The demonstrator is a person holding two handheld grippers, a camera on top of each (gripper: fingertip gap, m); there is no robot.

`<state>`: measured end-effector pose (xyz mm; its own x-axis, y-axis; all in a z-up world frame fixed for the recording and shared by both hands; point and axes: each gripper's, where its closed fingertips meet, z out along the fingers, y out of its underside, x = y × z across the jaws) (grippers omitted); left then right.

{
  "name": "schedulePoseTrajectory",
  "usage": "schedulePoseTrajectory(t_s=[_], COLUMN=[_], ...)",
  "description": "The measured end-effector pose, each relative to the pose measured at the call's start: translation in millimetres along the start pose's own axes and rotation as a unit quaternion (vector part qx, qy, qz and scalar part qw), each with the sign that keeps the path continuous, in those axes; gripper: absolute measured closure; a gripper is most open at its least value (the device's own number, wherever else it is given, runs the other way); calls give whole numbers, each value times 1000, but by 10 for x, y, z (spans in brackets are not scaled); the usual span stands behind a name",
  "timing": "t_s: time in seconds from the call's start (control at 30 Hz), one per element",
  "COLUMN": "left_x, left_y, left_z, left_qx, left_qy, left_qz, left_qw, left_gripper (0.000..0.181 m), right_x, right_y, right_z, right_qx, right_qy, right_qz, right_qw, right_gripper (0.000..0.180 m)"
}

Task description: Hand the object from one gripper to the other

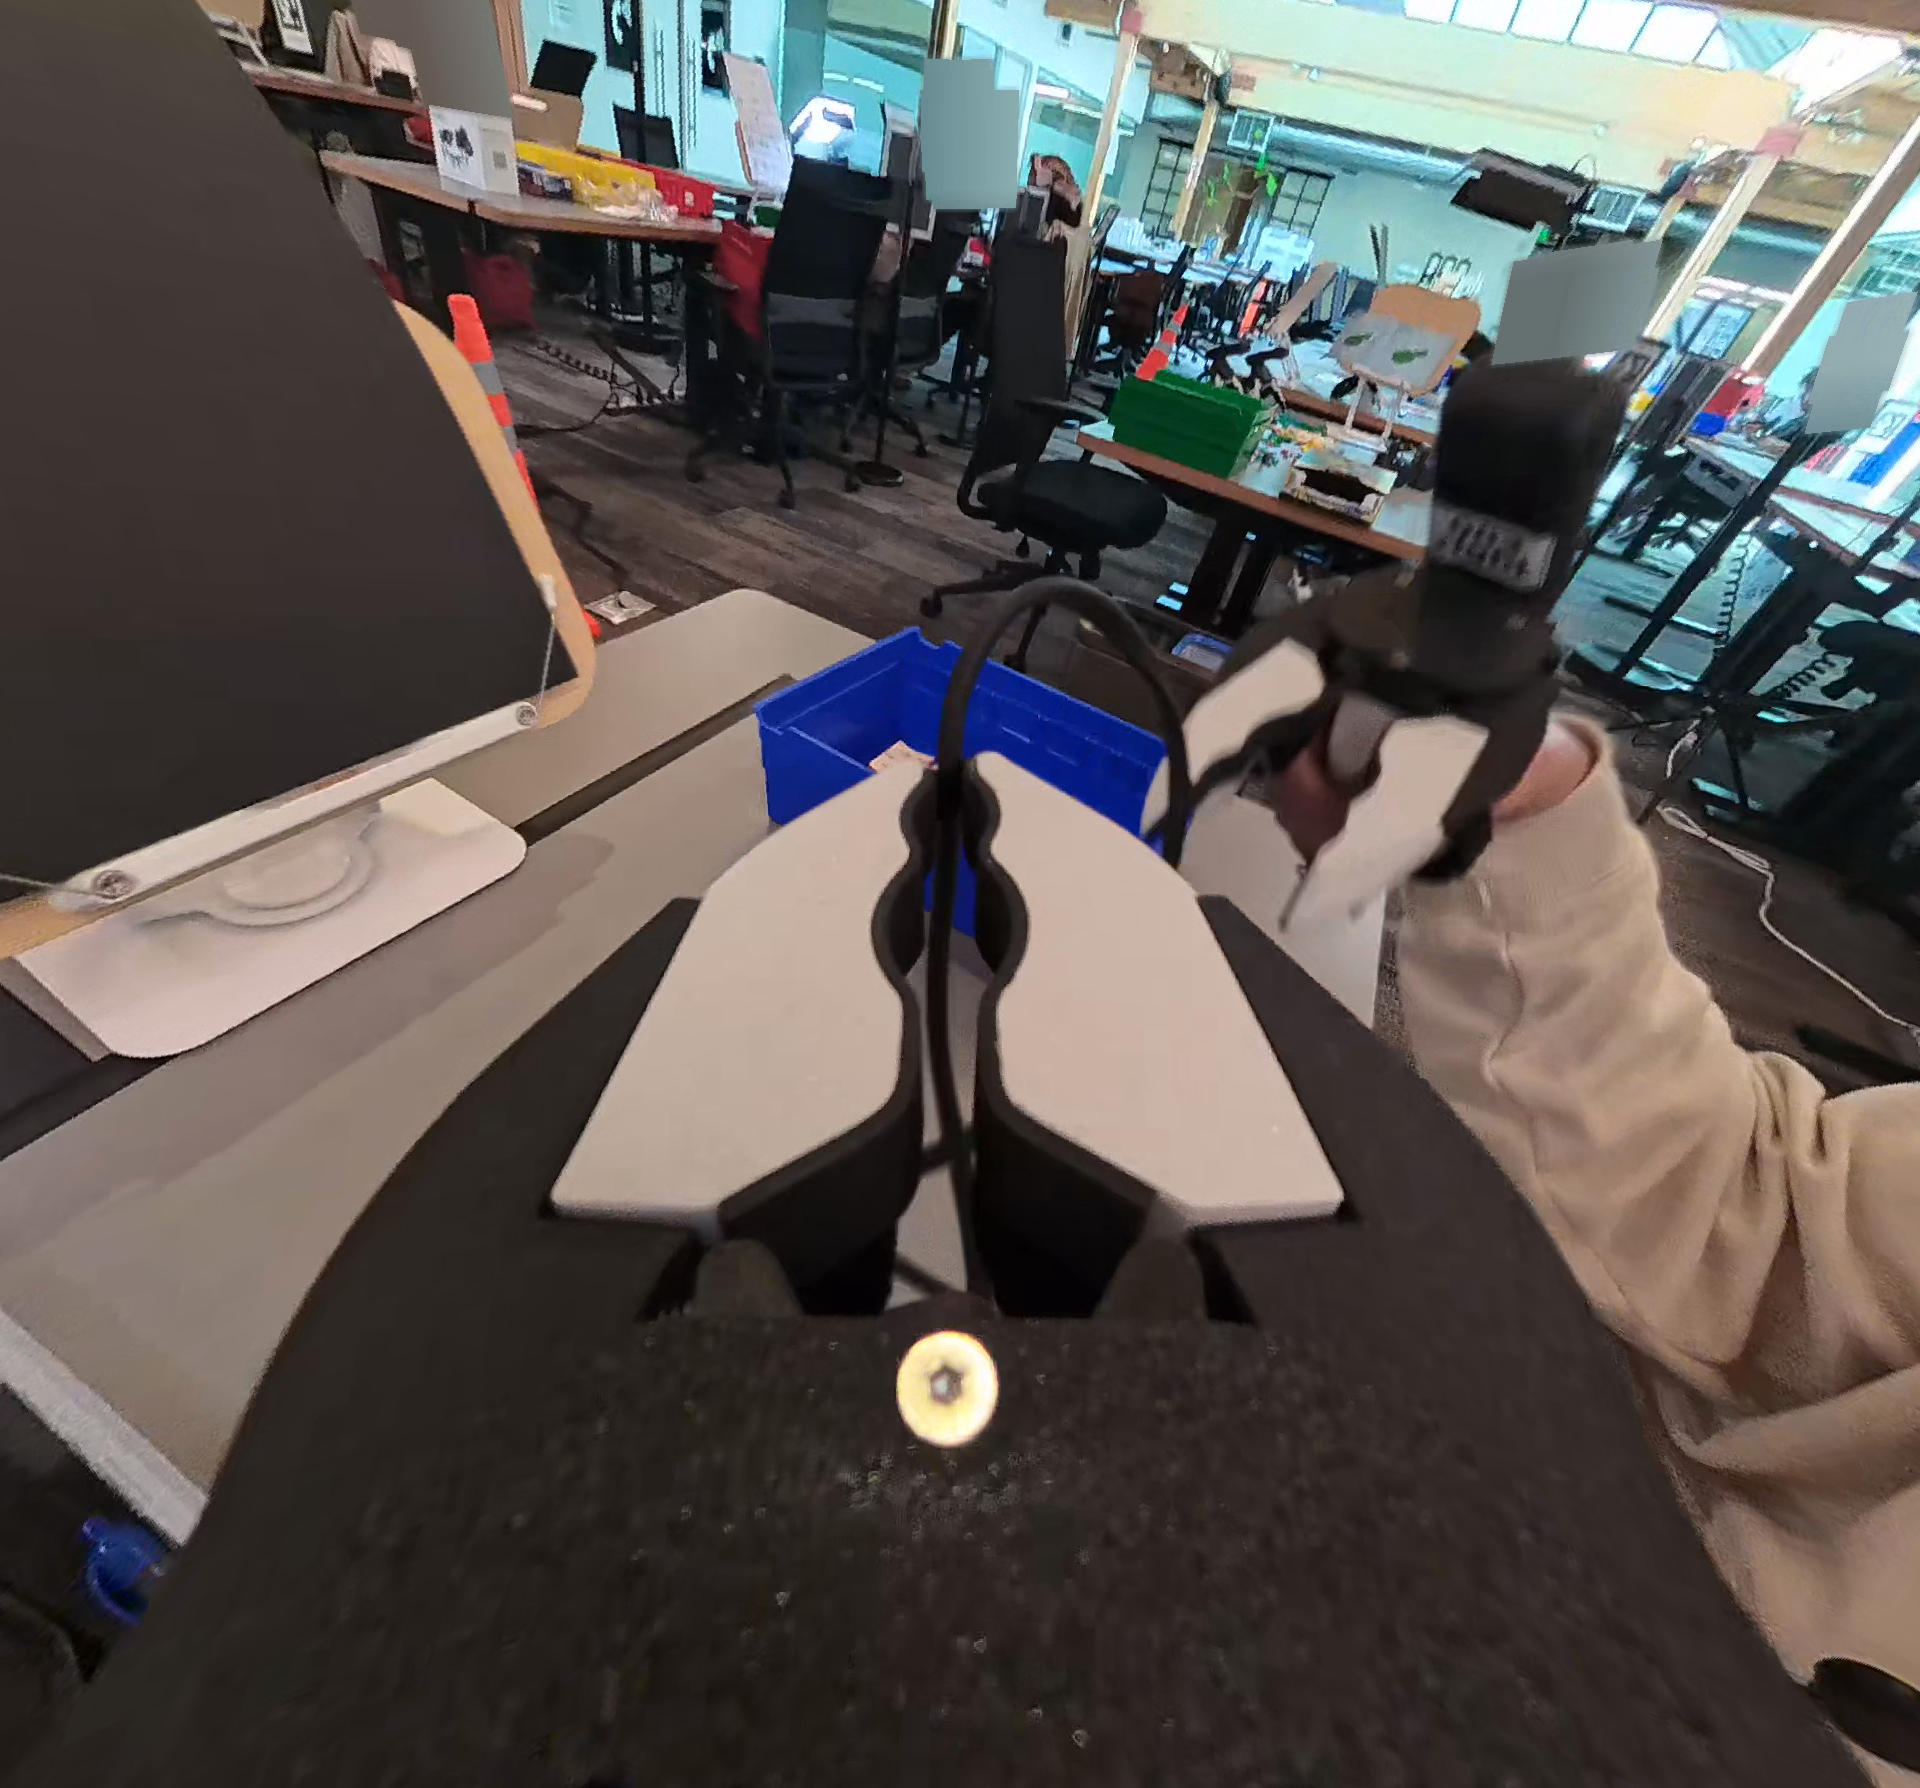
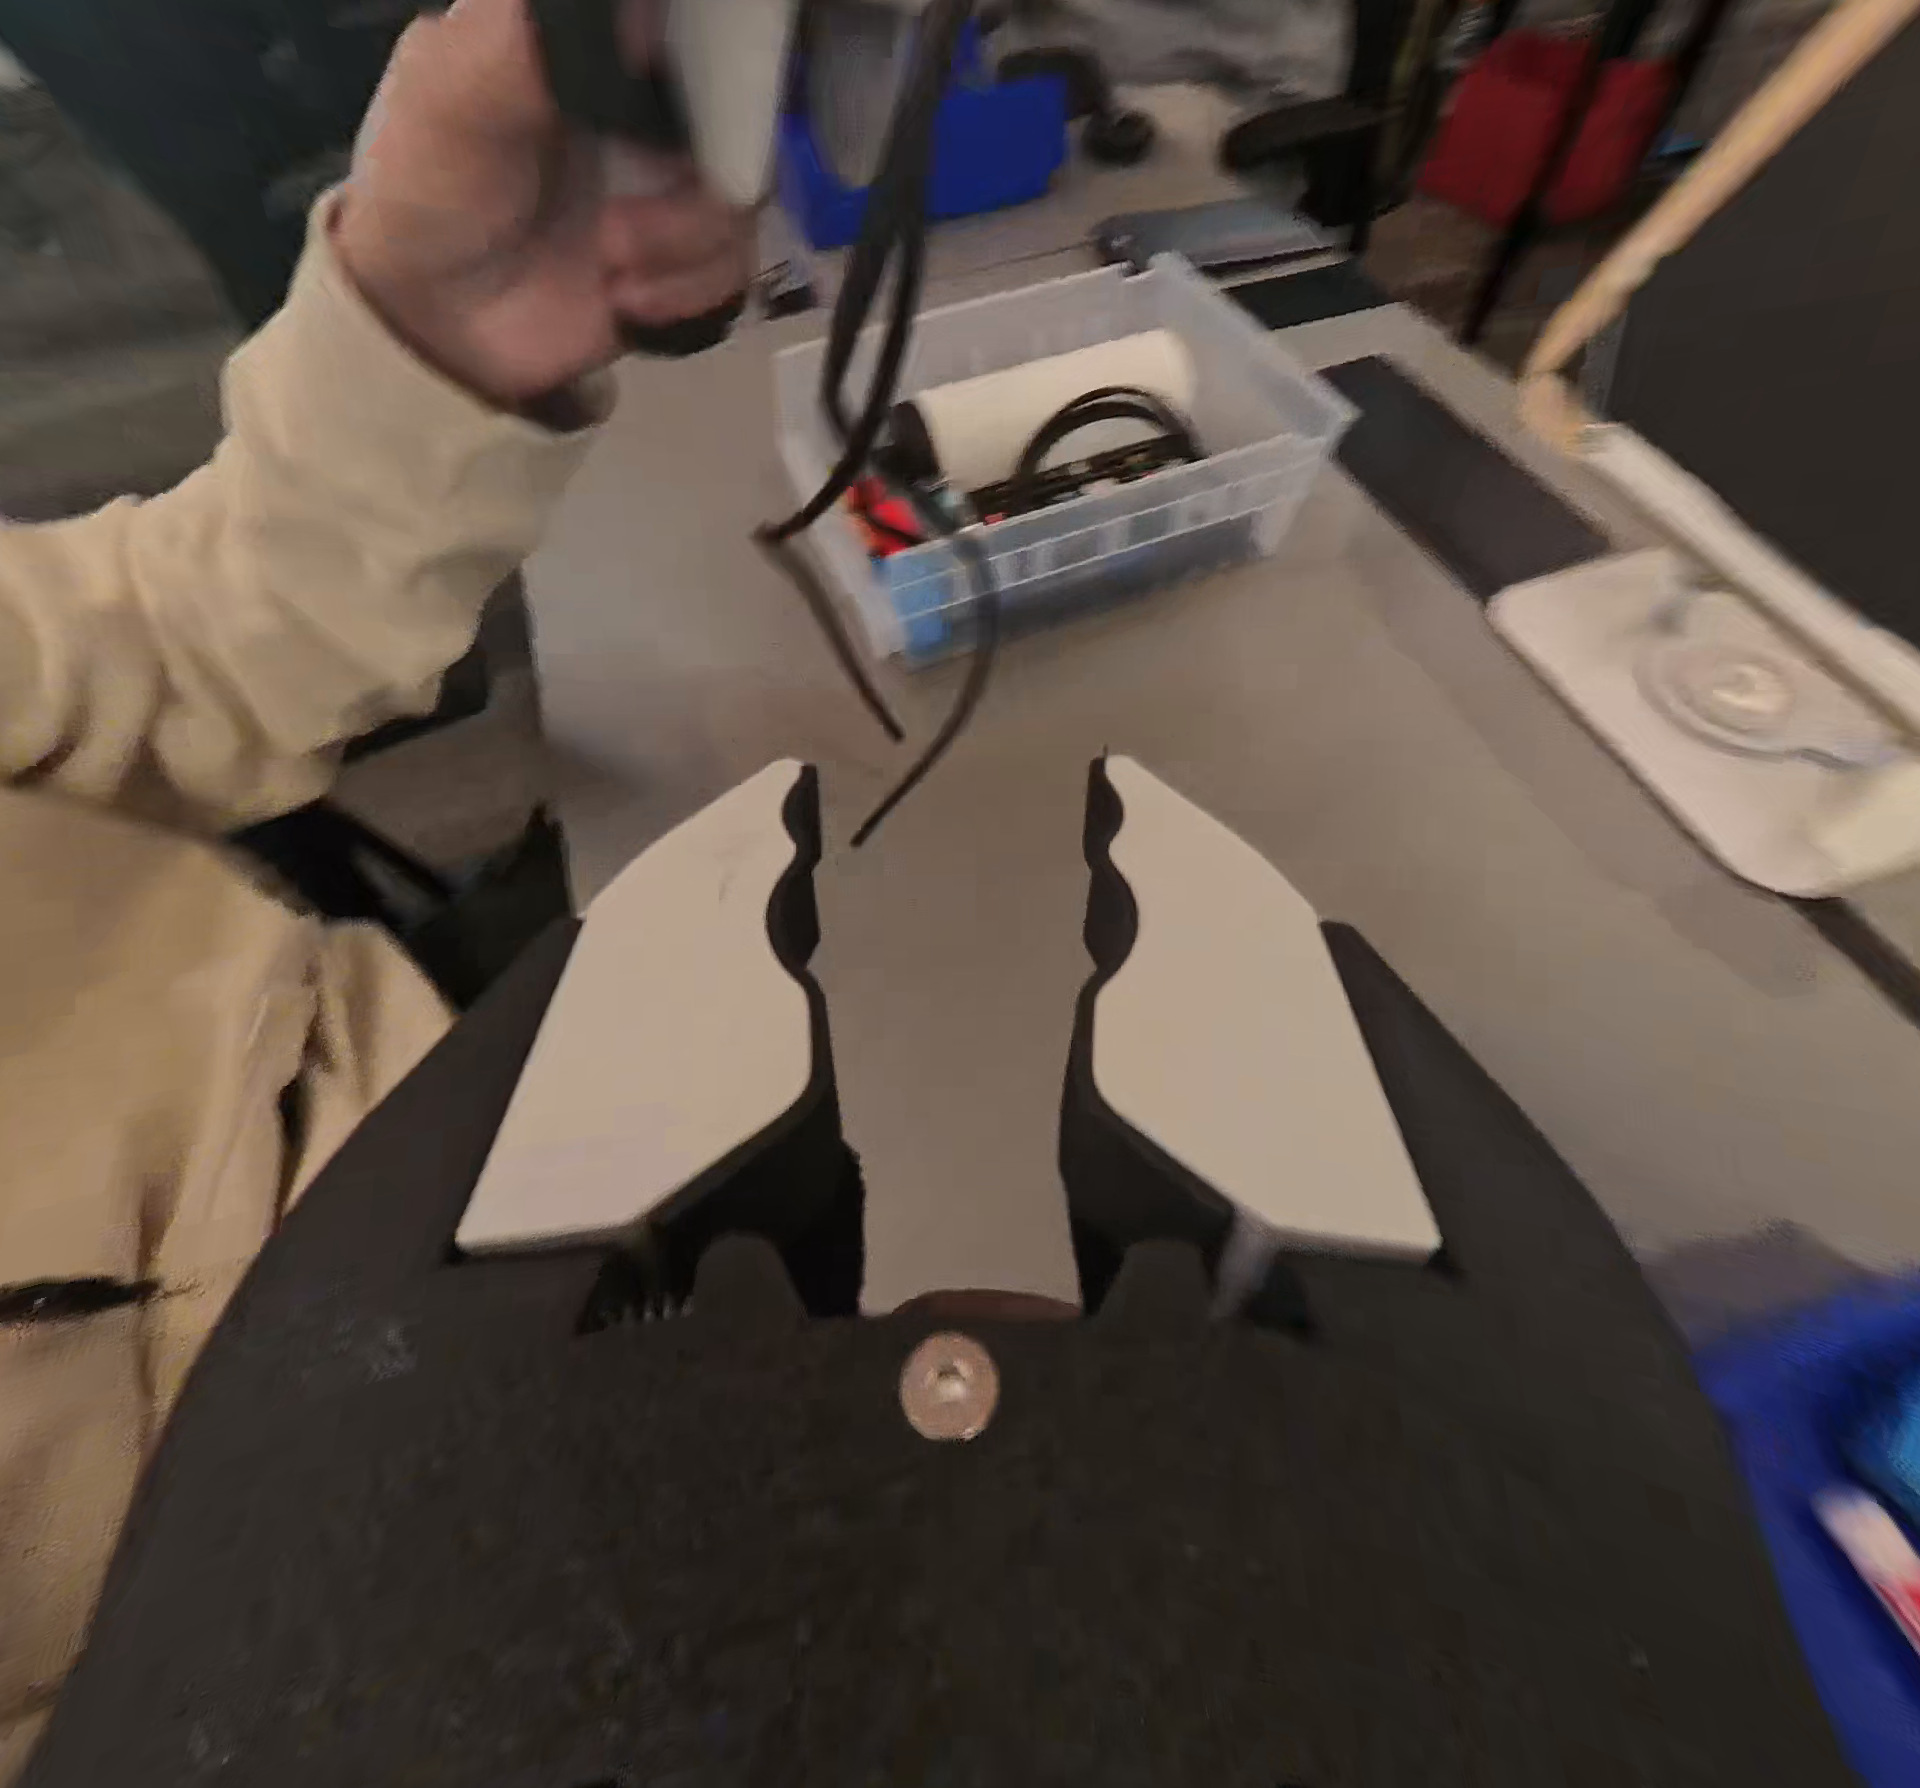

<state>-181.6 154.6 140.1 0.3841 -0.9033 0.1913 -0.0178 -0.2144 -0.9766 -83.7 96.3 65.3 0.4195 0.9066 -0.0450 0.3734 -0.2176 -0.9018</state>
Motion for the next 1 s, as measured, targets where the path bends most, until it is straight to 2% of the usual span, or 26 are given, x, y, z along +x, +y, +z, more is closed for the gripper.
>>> schedulePoseTrajectory(t_s=[0.1,0.2,0.3,0.37,0.4,0.43,0.47,0.5,0.57,0.7,0.8,0.9,1.0], left_x=[-52,-59,-13,54,87,97,86,70,11,-197,-347,-453,-592], left_y=[-84,-154,-203,-223,-229,-227,-219,-211,-206,-89,112,203,348], left_z=[-116,-209,-257,-261,-258,-255,-254,-255,-273,-267,-205,-194,-245], left_qx=[15,25,36,43,45,44,42,40,39,8,-45,-67,-116], left_qy=[-15,-19,-6,13,22,23,19,14,3,-25,-41,-55,-94], left_qz=[-1,-2,-14,-27,-32,-34,-33,-30,-28,-46,-64,-66,-32], left_qw=[1000,999,999,999,998,998,998,999,999,999,996,994,988], left_gripper=[178,178,178,177,177,177,178,178,178,175,153,141,130], right_x=[-422,-648,-564,-432,-410,-430,-485,-516,-529,-535,-534,-524,-463], right_y=[134,266,258,140,75,20,-13,-16,7,10,-5,-85,-249], right_z=[486,951,1426,1644,1689,1701,1690,1682,1671,1611,1545,1415,1170], right_qx=[-29,-35,3,67,101,127,143,147,143,134,125,124,146], right_qy=[-114,-184,-151,-107,-98,-101,-112,-112,-101,-118,-126,-135,-139], right_qz=[5,38,82,108,111,109,100,86,59,69,82,99,123], right_qw=[993,982,985,986,984,981,978,979,983,981,981,978,972], right_gripper=[129,129,122,117,125,141,169,175,175,175,176,176,176])
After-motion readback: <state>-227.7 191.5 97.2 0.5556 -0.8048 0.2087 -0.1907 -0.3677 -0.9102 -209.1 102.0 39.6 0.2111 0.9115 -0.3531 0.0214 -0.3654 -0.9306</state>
